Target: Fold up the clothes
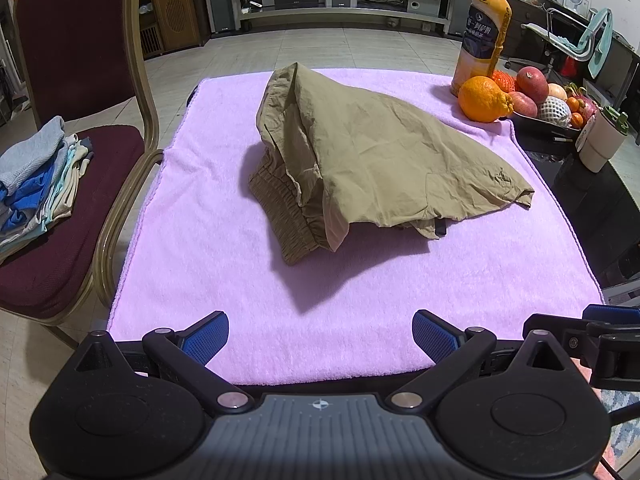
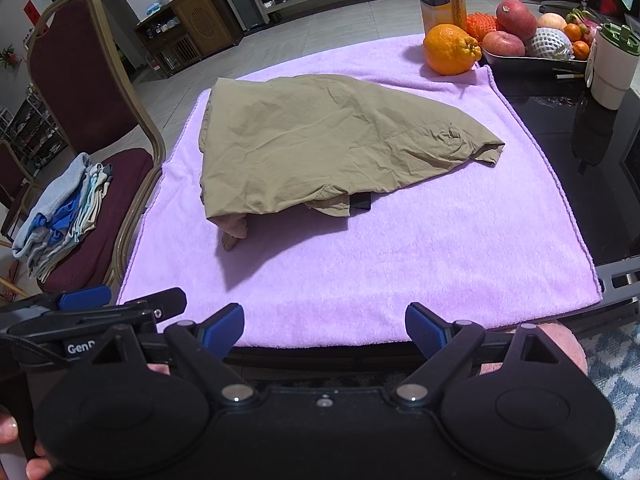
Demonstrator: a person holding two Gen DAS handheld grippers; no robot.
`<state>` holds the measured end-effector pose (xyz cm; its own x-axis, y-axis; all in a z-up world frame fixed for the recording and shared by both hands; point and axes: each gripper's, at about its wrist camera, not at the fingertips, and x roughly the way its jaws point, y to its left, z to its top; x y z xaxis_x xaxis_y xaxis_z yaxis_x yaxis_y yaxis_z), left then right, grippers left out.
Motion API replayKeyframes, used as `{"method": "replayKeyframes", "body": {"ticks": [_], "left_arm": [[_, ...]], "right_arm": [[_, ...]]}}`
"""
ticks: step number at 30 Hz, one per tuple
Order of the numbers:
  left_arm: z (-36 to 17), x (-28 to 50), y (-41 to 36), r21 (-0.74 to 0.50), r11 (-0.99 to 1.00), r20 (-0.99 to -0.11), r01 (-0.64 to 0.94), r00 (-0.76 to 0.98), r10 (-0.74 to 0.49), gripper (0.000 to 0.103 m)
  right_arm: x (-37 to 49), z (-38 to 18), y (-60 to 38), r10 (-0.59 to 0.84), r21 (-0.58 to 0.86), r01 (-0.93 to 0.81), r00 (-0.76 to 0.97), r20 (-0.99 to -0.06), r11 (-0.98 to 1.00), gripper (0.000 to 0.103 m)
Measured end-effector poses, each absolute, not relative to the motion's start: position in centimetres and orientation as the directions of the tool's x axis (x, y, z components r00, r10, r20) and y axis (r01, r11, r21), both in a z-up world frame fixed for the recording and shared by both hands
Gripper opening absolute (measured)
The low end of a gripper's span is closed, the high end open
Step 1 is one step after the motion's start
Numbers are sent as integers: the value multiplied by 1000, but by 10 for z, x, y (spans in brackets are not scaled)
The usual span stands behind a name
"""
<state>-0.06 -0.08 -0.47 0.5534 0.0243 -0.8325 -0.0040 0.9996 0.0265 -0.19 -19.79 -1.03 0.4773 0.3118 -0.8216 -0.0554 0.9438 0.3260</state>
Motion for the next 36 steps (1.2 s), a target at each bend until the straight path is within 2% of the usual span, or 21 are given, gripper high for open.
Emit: {"method": "replayKeyframes", "body": {"ticks": [9, 13, 15, 17, 19, 25, 31, 33, 36], "left_arm": [[-5, 0, -1, 30, 1000, -833, -2, 552, 27, 100], [-8, 1, -3, 74, 997, -821, 10, 568, 55, 100], [-12, 3, -6, 134, 991, -801, 20, 590, 96, 97], [-18, 8, -12, 211, 977, -773, 41, 618, 141, 89], [-23, 14, -19, 291, 954, -738, 68, 651, 178, 84], [-48, 35, -50, 567, 816, -581, 110, 756, 302, 82], [-83, 57, -74, 728, 670, -462, 143, 825, 326, 77], [-92, 65, -80, 776, 615, -415, 138, 847, 332, 71], [-101, 74, -86, 836, 533, -346, 126, 877, 334, 52]], "right_arm": [[-1, -11, -199, 311, 328, -51, 478, -821, 943, 88], [-1, -12, -201, 311, 337, -36, 486, -817, 941, 88], [-1, -12, -206, 317, 356, -20, 501, -805, 934, 88], [0, -12, -213, 329, 382, -4, 518, -790, 924, 88], [3, -14, -220, 342, 414, 13, 539, -770, 910, 88], [13, -24, -241, 352, 465, 73, 553, -755, 882, 88], [18, -34, -250, 349, 474, 101, 548, -760, 875, 88], [18, -37, -251, 347, 472, 104, 544, -764, 876, 88], [20, -40, -253, 358, 487, 103, 550, -754, 867, 88]]}}
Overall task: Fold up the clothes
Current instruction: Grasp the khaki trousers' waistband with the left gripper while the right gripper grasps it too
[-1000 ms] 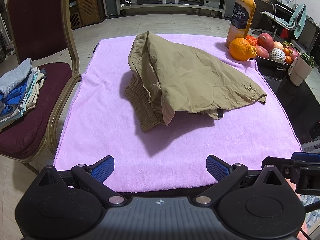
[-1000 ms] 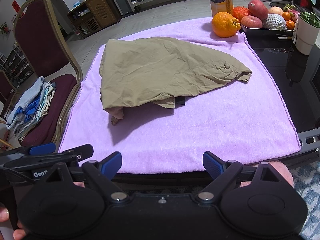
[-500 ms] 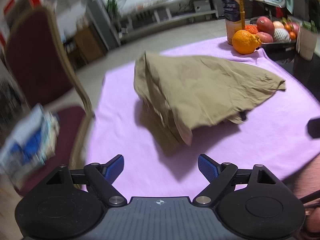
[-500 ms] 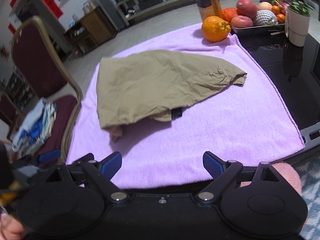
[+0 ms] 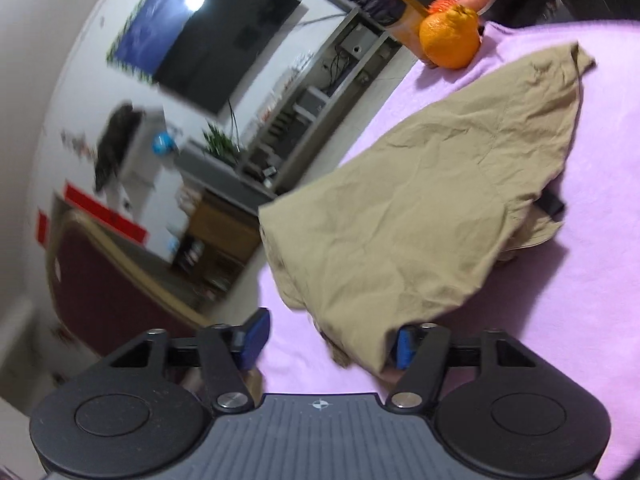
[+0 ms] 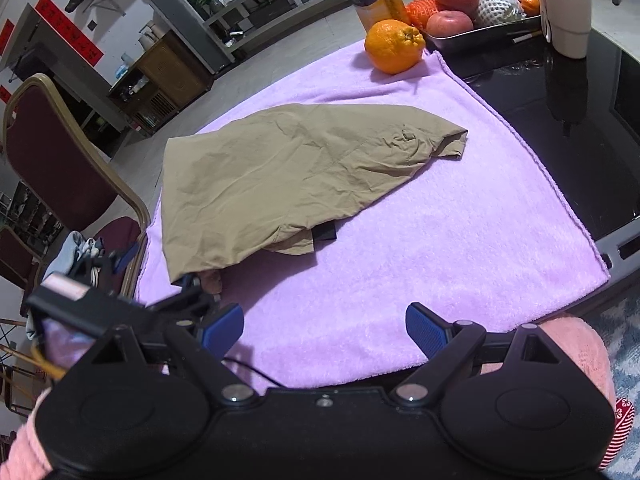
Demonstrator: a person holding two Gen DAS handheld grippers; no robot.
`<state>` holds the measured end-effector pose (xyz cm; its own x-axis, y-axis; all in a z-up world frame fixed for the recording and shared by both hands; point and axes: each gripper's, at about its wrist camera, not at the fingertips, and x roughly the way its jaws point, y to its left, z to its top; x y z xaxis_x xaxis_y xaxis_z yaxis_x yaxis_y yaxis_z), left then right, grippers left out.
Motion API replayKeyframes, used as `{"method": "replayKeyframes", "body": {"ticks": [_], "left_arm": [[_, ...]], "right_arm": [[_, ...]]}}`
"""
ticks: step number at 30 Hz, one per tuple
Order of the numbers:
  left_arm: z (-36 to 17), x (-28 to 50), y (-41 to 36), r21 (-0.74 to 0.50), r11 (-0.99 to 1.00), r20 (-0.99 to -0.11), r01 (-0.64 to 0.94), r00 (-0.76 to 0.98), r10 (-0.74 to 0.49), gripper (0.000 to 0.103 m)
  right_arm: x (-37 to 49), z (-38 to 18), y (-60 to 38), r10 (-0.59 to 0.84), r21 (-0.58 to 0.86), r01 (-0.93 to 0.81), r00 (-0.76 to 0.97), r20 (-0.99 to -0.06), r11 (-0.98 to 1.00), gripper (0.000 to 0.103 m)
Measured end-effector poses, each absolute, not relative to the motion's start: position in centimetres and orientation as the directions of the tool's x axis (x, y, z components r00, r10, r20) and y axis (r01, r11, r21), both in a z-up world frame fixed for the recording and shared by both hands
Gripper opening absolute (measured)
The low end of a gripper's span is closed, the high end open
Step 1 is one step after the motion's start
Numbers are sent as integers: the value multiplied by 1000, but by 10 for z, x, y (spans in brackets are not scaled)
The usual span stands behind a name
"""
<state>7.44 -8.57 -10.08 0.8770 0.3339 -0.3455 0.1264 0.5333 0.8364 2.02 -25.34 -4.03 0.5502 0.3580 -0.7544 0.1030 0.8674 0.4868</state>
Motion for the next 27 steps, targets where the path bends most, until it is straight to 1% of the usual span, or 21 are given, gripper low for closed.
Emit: {"method": "replayKeyframes", "body": {"ticks": [1, 2, 4, 5, 6, 7, 8, 10, 11, 13, 14, 17, 20, 22, 23, 24, 25, 26, 27], "left_arm": [[-98, 75, -85, 842, 524, -335, 128, 885, 323, 36], [-90, 76, -83, 831, 541, -337, 132, 893, 299, 23], [-72, 79, -78, 805, 577, -337, 138, 907, 254, 13], [-56, 84, -74, 780, 613, -336, 127, 911, 240, 10], [-40, 89, -70, 751, 650, -338, 116, 914, 227, 9], [-21, 97, -64, 711, 695, -353, 111, 911, 215, 8], [-5, 107, -59, 663, 739, -379, 116, 904, 198, 7], [21, 129, -44, 554, 822, -448, 130, 879, 163, 7], [32, 141, -36, 493, 859, -487, 136, 862, 143, 7], [53, 163, -20, 370, 919, -554, 136, 827, 101, 6], [57, 172, -14, 337, 934, -567, 117, 818, 102, 6], [61, 189, -4, 302, 951, -575, 71, 809, 122, 5], [61, 195, -2, 289, 956, -583, 57, 802, 128, 5], [59, 198, -1, 284, 957, -581, 54, 804, 127, 5], [58, 199, -1, 280, 959, -581, 52, 804, 126, 5], [58, 201, 1, 270, 962, -582, 48, 804, 123, 5], [58, 202, 4, 258, 965, -582, 40, 804, 122, 5], [63, 202, 9, 241, 970, -577, 24, 807, 123, 5], [67, 201, 15, 223, 975, -573, 7, 810, 125, 5]], "right_arm": [[21, -41, -254, 362, 492, 103, 552, -751, 864, 88], [22, -43, -255, 366, 497, 102, 554, -748, 861, 88], [29, -48, -257, 388, 519, 90, 561, -732, 850, 88], [35, -51, -256, 394, 523, 81, 563, -727, 849, 87], [41, -54, -254, 400, 525, 71, 564, -722, 848, 86], [50, -59, -252, 412, 532, 58, 564, -716, 845, 83], [59, -63, -250, 425, 539, 44, 563, -709, 841, 78], [78, -74, -245, 469, 584, 46, 548, -693, 810, 74], [87, -80, -243, 498, 620, 57, 541, -678, 782, 68], [105, -93, -239, 555, 688, 72, 531, -640, 722, 64], [114, -99, -235, 572, 708, 77, 533, -624, 702, 63], [138, -120, -226, 596, 753, 116, 538, -596, 648, 62], [158, -144, -220, 581, 780, 214, 559, -591, 588, 62], [168, -159, -216, 586, 817, 253, 591, -555, 519, 62], [172, -166, -213, 585, 830, 270, 605, -540, 487, 61], [177, -169, -210, 576, 831, 282, 613, -540, 479, 57], [183, -171, -207, 566, 830, 293, 621, -543, 475, 36], [186, -157, -206, 532, 807, 264, 638, -557, 529, 8], [190, -139, -207, 493, 774, 229, 658, -570, 590, 8]]}}
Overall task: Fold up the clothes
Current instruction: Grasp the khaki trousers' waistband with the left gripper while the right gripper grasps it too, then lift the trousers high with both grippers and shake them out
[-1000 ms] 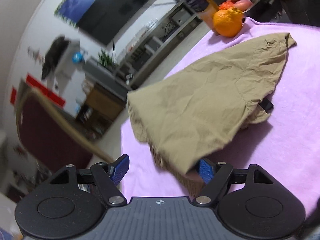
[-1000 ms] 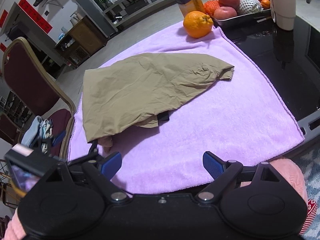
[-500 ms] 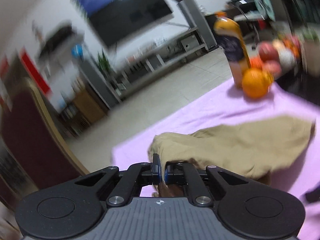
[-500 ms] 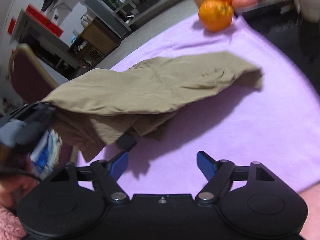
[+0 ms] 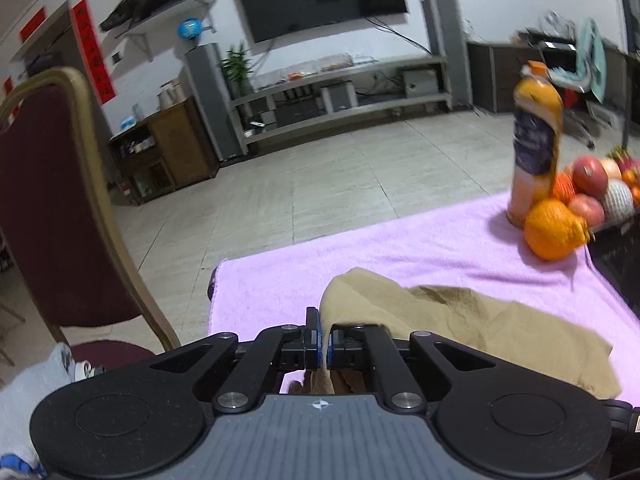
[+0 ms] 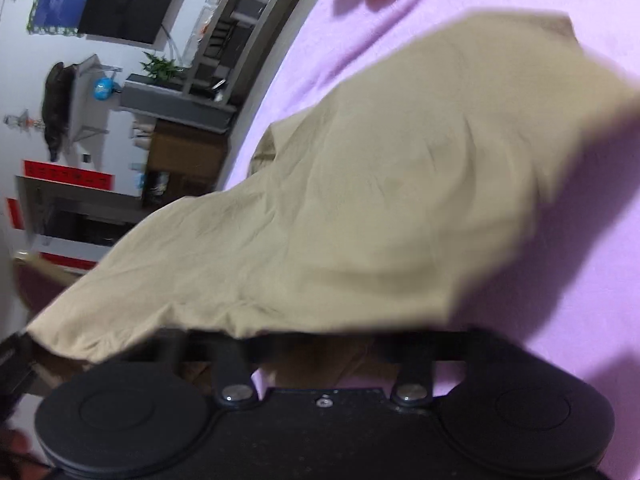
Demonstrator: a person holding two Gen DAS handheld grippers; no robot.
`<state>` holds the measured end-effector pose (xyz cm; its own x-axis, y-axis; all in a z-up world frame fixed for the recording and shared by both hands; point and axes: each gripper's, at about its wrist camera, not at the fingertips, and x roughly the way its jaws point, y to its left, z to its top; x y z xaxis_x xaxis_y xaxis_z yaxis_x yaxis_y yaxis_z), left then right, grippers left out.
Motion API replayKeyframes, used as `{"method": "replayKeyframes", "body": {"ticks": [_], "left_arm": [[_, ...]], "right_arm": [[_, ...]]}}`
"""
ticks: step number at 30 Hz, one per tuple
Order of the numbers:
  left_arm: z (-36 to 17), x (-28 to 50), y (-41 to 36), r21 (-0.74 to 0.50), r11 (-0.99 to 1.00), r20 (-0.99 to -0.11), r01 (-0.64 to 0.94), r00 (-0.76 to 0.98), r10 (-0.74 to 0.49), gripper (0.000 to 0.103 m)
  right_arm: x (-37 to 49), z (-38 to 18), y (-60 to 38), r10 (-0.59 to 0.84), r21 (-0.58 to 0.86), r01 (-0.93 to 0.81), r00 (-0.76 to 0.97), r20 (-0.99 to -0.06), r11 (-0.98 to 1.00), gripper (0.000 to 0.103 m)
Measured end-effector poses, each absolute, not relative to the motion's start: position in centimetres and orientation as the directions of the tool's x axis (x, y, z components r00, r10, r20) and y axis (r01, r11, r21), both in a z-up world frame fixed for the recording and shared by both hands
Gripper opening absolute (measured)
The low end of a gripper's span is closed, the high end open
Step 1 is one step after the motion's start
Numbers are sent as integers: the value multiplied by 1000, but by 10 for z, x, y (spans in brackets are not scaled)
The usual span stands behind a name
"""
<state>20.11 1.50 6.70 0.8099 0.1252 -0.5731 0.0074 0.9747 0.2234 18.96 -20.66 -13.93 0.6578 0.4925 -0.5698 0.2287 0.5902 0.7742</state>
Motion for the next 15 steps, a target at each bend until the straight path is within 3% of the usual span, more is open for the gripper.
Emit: {"method": "replayKeyframes", "body": {"ticks": [2, 6, 11, 15], "left_arm": [[81, 196, 32, 162, 986, -563, -27, 818, 115, 5], [120, 173, 74, -83, 994, -557, -73, 830, 15, 5], [154, 126, 129, -439, 882, -544, -169, 832, -111, 5], [158, 89, 154, -583, 790, -522, -188, 832, -187, 4]], "right_arm": [[196, -105, -207, 413, 691, 162, 699, -584, 704, 7], [186, 7, -230, 350, 586, -28, 825, -444, 810, 6], [153, 142, -248, 240, 420, -100, 924, -296, 902, 6], [117, 202, -266, 222, 401, -135, 958, -179, 906, 6]]}}
